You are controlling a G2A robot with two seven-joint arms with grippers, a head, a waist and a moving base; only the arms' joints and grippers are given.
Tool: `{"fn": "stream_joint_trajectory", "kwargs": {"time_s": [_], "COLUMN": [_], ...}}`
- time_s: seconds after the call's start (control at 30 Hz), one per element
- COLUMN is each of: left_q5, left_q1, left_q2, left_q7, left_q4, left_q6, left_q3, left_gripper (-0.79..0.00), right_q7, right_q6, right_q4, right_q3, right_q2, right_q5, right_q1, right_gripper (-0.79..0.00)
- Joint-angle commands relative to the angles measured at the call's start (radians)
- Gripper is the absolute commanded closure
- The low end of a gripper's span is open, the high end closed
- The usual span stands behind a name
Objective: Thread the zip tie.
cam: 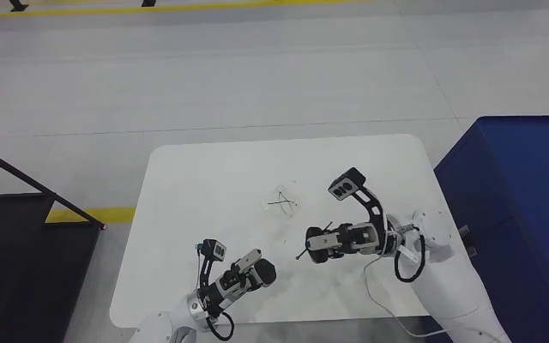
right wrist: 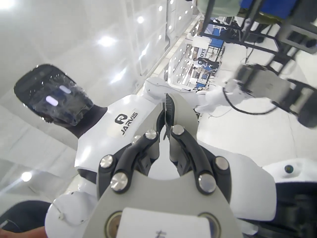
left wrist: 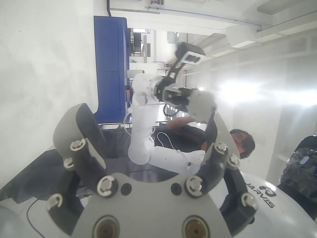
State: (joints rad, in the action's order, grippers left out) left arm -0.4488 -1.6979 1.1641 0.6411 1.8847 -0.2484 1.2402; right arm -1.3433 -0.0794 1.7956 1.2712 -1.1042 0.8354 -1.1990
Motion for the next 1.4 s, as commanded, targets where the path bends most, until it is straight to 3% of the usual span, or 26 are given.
{"fn": "stream_joint_trajectory", "kwargs": {"time_s": [0.0, 0.23, 0.7, 0.8, 1.07, 1.23, 1.37], "left_q5": [0.0, 0.0, 0.0, 0.0, 0.0, 0.0, 0.0], "left_q1": [0.0, 0.0, 0.0, 0.0, 0.0, 0.0, 0.0], "left_q2": [0.0, 0.0, 0.0, 0.0, 0.0, 0.0, 0.0], "left_q7": [0.0, 0.0, 0.0, 0.0, 0.0, 0.0, 0.0], "left_q4": [0.0, 0.0, 0.0, 0.0, 0.0, 0.0, 0.0], "left_q6": [0.0, 0.0, 0.0, 0.0, 0.0, 0.0, 0.0], "left_q3": [0.0, 0.0, 0.0, 0.0, 0.0, 0.0, 0.0], "left_gripper": [-0.785, -0.785, -0.785, -0.785, -0.785, -0.785, -0.785], "right_q7": [0.048, 0.224, 0.234, 0.235, 0.197, 0.157, 0.159], "right_q6": [-0.011, -0.006, -0.014, -0.127, -0.385, -0.533, -0.554], "right_q4": [0.11, 0.315, 0.32, 0.353, 0.429, 0.465, 0.449], "right_q3": [-0.005, -0.088, -0.093, -0.053, 0.187, 0.192, 0.125], "right_q2": [-0.004, -0.024, -0.026, -0.026, -0.013, -0.011, -0.01], "right_q5": [0.021, 0.02, 0.02, -0.034, -0.228, -0.322, -0.345], "right_q1": [0.008, 0.084, 0.087, 0.087, 0.176, 0.257, 0.299], "right_gripper": [0.0, 0.0, 0.0, 0.0, 0.0, 0.0, 0.0]}}
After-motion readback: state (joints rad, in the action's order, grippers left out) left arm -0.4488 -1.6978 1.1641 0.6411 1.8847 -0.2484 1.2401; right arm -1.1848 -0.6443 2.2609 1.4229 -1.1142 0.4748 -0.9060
